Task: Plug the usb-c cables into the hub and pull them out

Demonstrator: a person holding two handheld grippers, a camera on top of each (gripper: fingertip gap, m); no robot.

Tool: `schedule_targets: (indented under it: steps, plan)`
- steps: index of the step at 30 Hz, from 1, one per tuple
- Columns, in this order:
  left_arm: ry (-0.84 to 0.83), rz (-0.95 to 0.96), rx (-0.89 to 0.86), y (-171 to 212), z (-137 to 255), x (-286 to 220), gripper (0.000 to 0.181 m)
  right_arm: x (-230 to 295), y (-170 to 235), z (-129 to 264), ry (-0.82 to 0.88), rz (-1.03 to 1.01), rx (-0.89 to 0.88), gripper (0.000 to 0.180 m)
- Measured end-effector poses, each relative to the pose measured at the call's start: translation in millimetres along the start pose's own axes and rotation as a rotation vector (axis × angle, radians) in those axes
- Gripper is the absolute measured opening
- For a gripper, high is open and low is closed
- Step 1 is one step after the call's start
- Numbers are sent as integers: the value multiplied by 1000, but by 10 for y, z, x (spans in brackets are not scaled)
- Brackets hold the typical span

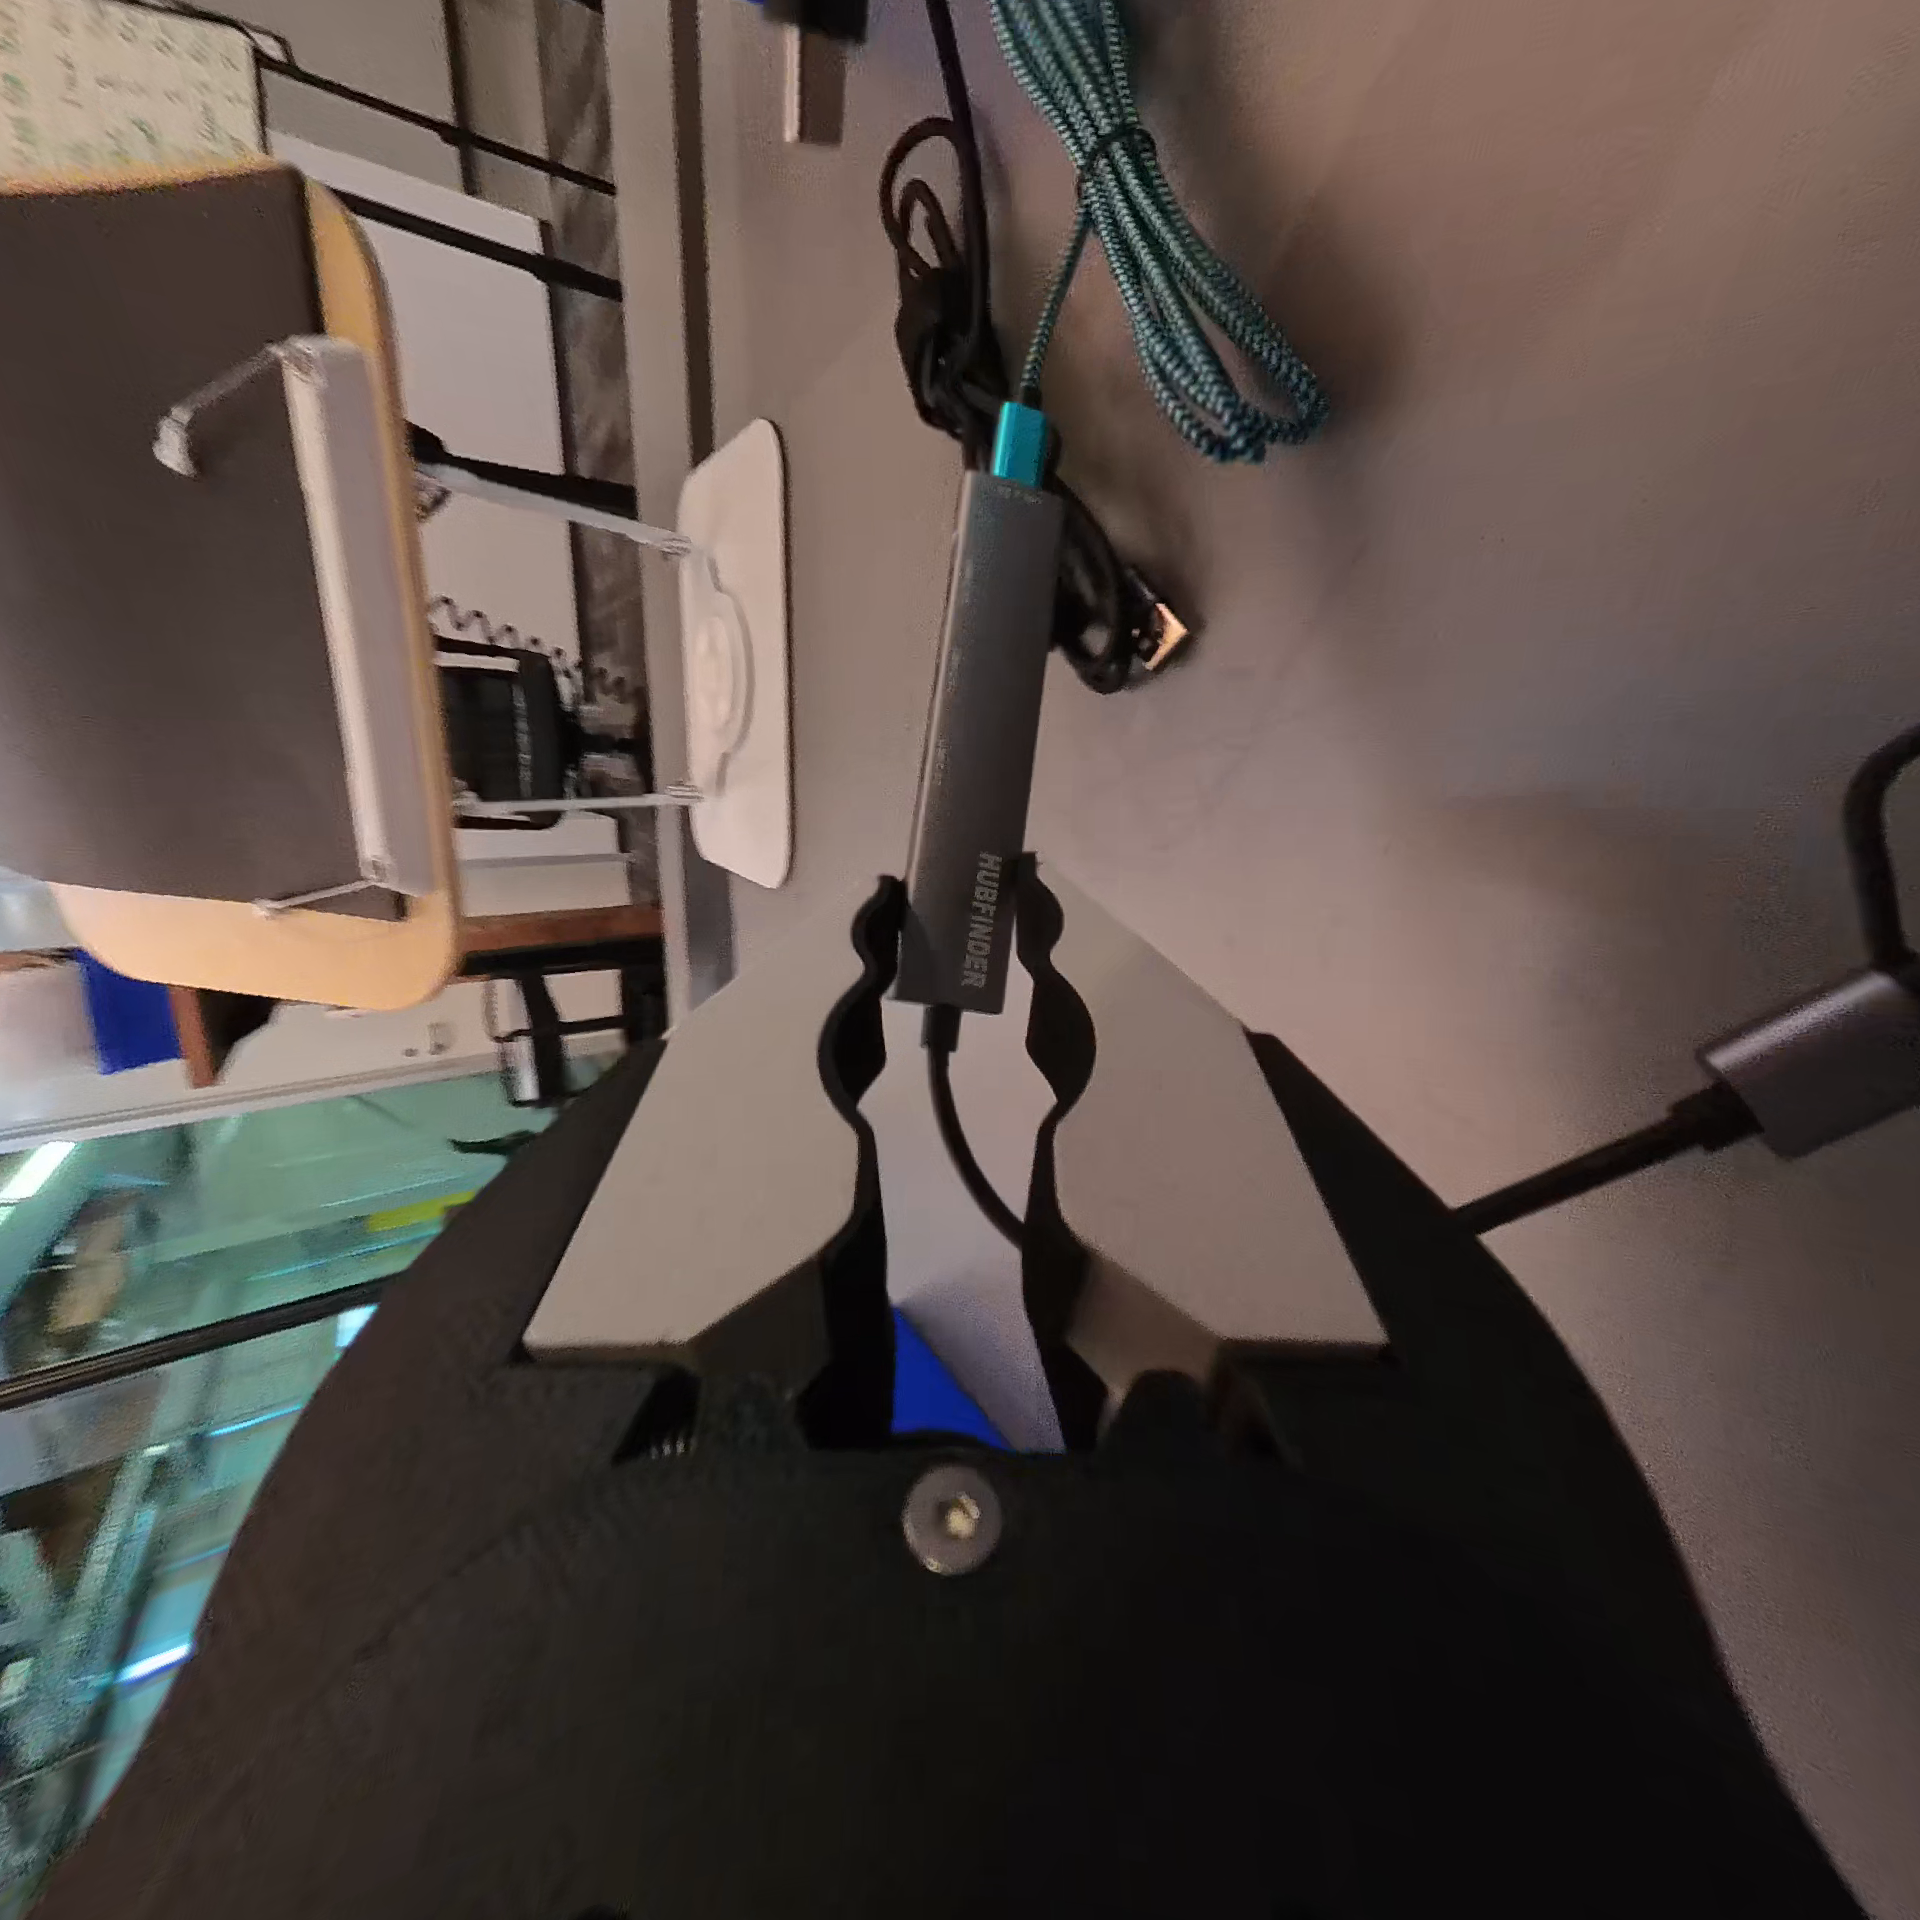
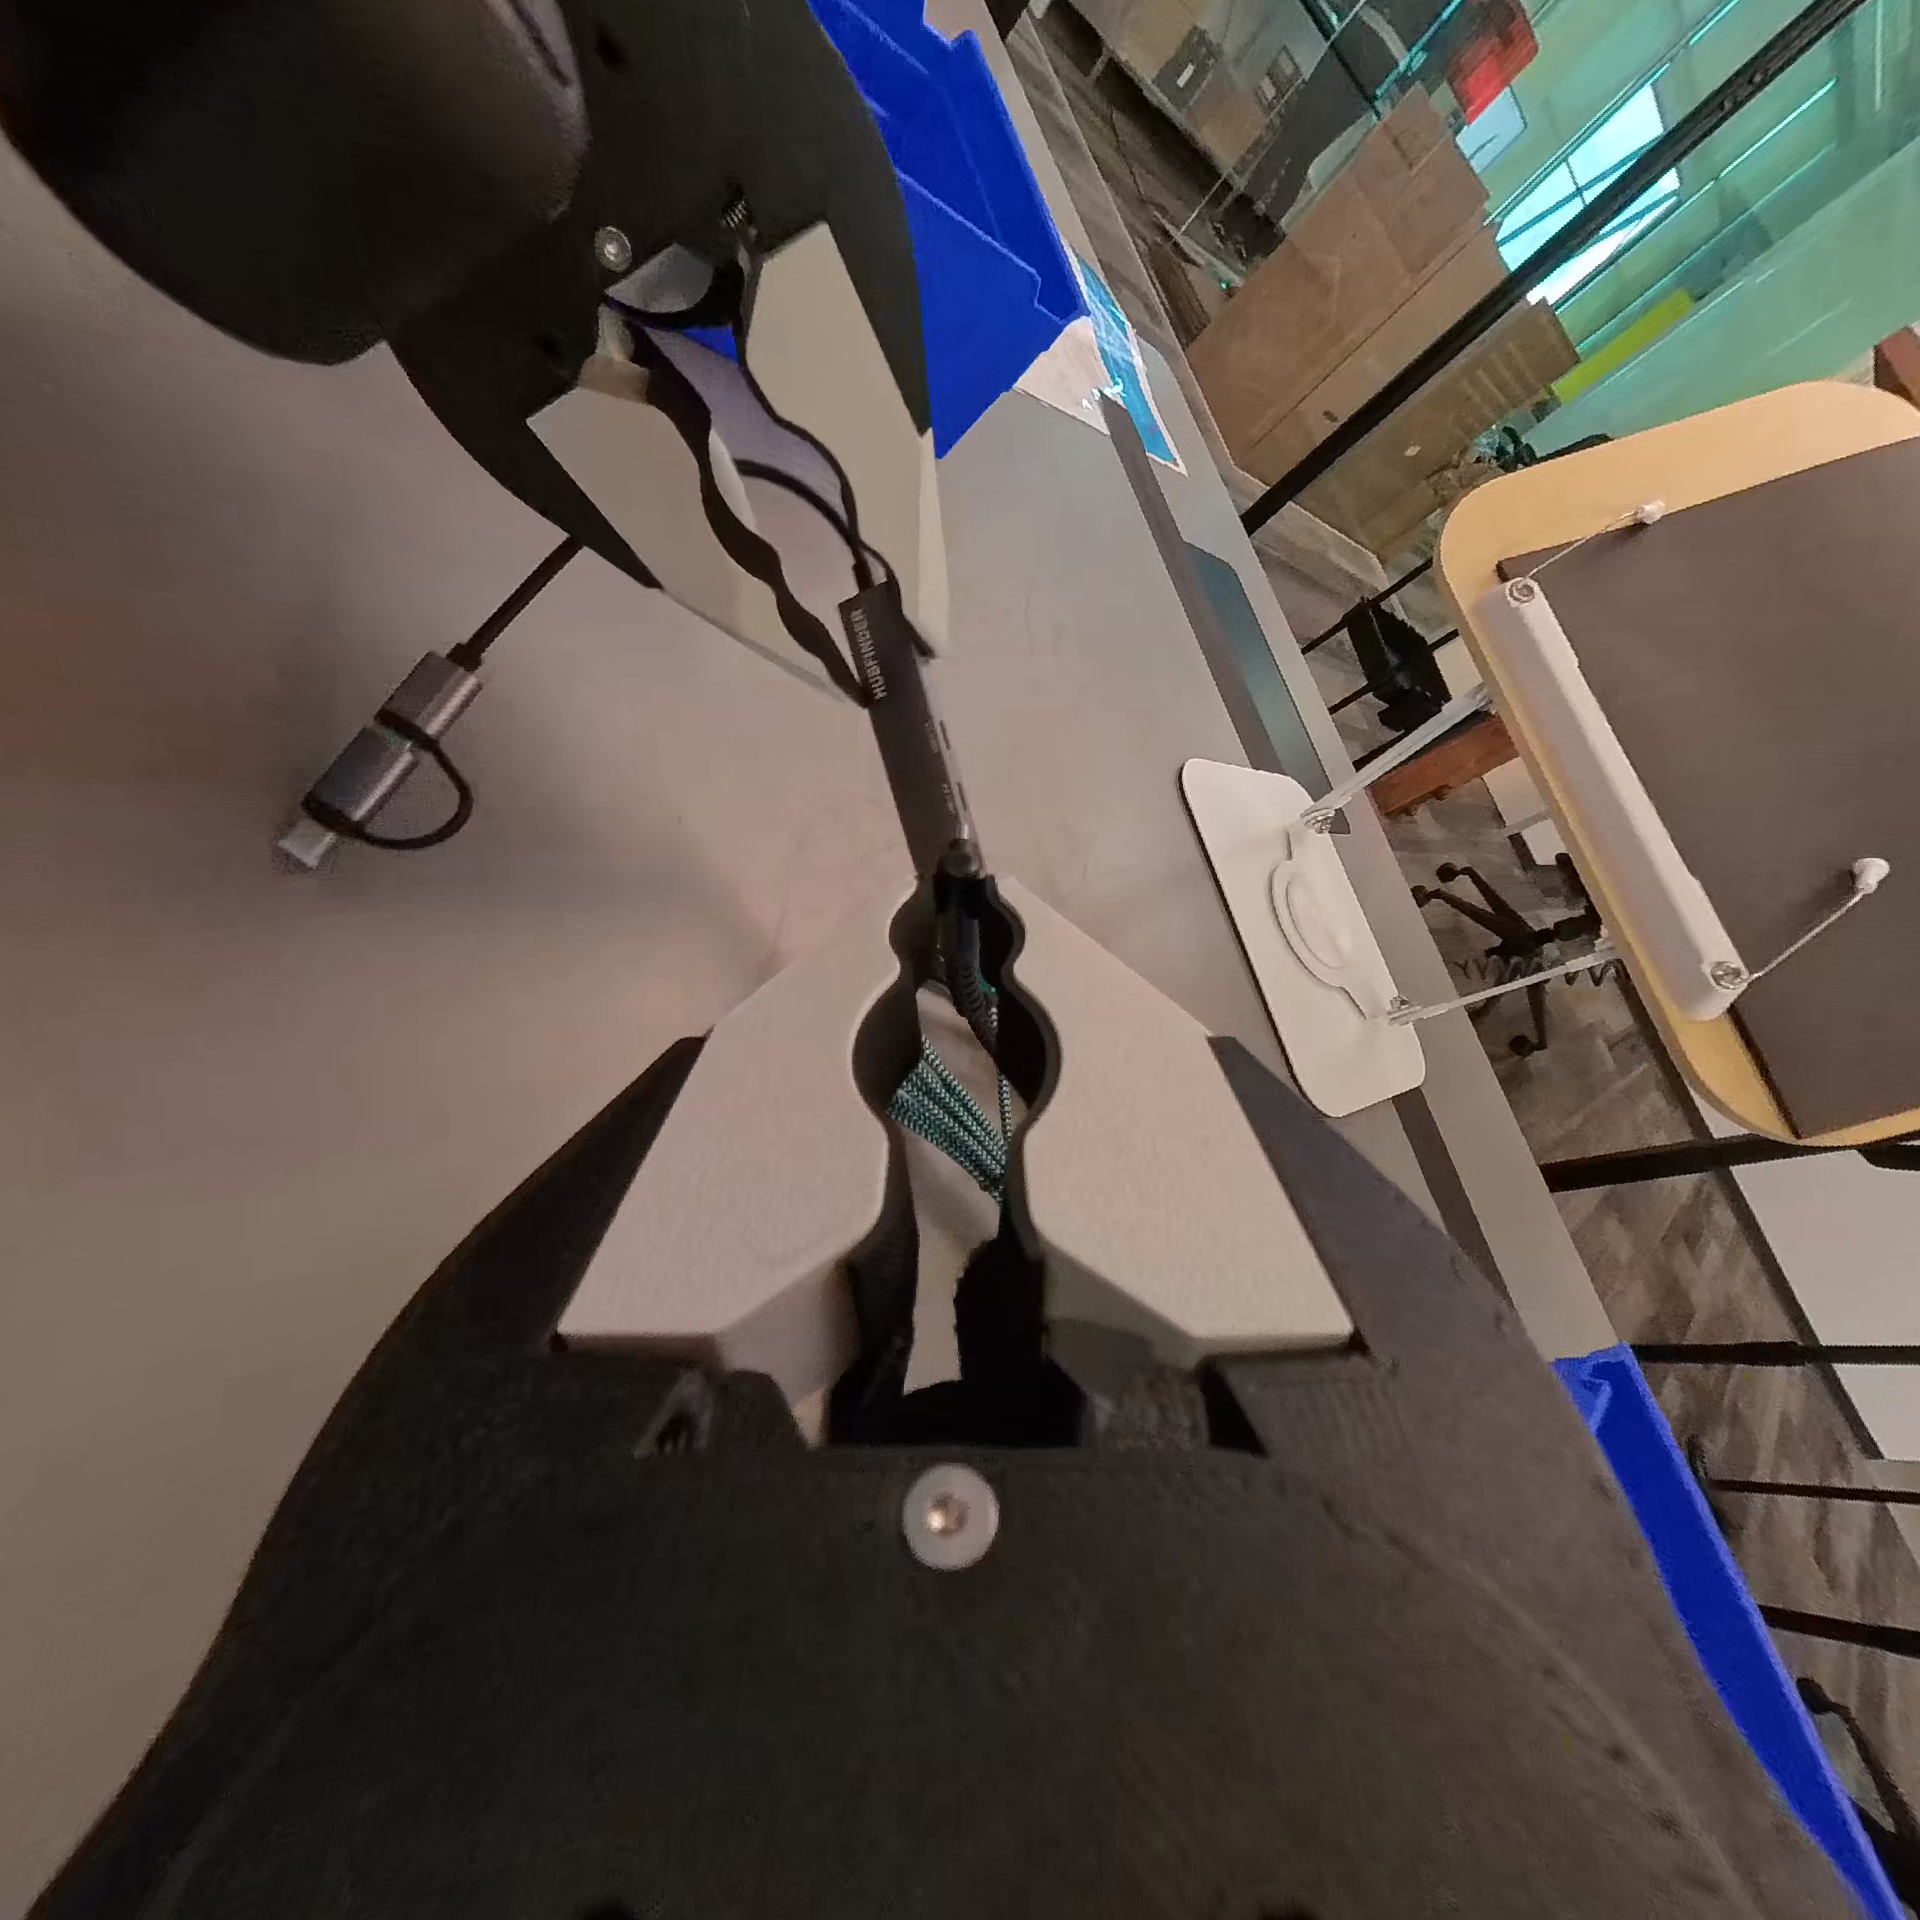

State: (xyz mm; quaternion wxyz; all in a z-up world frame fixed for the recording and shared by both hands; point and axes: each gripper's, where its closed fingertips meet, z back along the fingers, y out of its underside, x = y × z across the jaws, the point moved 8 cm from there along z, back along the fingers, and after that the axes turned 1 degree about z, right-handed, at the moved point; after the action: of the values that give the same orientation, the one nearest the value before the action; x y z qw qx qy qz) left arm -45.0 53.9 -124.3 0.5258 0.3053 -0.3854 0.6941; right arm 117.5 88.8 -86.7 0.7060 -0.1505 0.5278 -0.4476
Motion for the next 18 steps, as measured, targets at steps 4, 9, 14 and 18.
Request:
schedule_targets:
  steps: [4, 9, 14, 18]
  plan:
    - [57, 39, 11, 30, -39, -179, 9, 50, 42, -21, -8, -25, -11, 4]
    - [115, 22, 11, -29, -76, -446, 8, 101, 88, -13, -10, -38, -15, 4]
    - [188, 132, -37, -42, -94, -434, 7, 104, 123, 32, -6, -49, -22, 4]
    - [321, 266, -64, 1, -167, -372, 11, 108, 145, 47, -8, -59, -29, 4]
